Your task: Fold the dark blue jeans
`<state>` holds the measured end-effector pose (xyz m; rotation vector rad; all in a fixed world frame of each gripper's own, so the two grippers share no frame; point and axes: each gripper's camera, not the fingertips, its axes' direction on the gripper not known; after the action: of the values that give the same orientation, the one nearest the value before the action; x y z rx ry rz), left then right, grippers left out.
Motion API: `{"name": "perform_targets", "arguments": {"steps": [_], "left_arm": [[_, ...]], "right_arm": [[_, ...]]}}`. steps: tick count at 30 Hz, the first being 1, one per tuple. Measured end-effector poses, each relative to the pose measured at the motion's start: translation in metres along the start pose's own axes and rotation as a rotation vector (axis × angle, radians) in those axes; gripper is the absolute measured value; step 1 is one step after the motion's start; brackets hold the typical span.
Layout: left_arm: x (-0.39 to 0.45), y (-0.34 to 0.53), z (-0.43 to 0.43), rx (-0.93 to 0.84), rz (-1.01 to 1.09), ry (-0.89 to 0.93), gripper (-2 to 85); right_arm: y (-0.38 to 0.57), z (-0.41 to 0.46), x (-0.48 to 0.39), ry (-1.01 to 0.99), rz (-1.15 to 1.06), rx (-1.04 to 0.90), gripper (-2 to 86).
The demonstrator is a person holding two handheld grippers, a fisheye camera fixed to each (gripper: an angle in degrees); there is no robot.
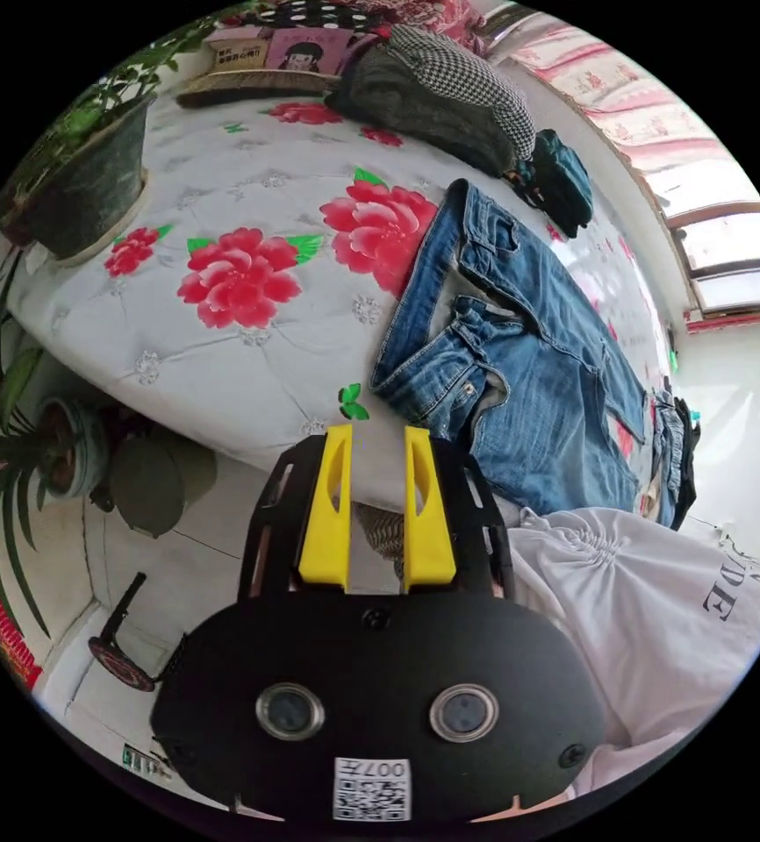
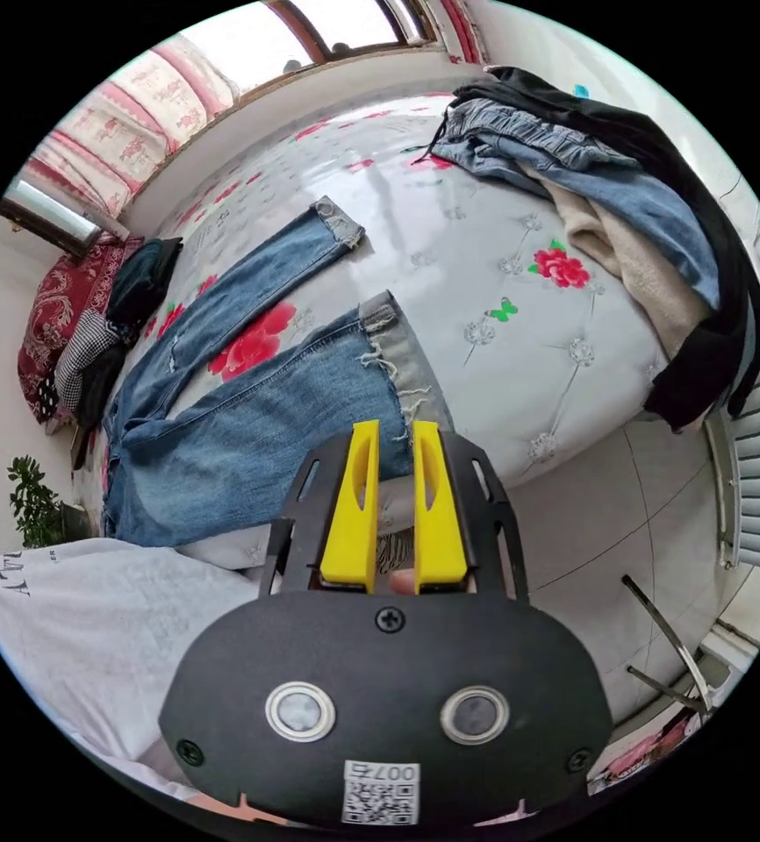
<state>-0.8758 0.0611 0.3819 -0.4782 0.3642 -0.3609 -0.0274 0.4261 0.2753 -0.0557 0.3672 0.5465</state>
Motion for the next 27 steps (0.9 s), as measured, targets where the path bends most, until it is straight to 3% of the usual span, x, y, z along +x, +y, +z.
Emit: {"name": "perform_targets", "arguments": {"steps": [6,11,21,27], "left_arm": [[0.119,-0.129,-0.007,0.019,0.317,-0.149,4.9],[0.238,-0.252,0.020,-0.089,0.601,-0.257,7.7],[0.365,-0.340,0.127,-0.320,0.996,-0.621,10.3],[0.385,-0.333,0.135,-0.409,1.175,-0.556,4.9]], "right_arm": [[-0.126,0.064,-0.138,-0.071,-0.246,0.025,6.1],[-0.235,0.128,-0.247,-0.188,-0.360,-0.008,7.1],[-0.375,0.300,-0.402,0.142,-0.646,-0.260,6.7],[-0.400,0.394,-0.450,0.333,-0.892,-0.470,5.3]]}}
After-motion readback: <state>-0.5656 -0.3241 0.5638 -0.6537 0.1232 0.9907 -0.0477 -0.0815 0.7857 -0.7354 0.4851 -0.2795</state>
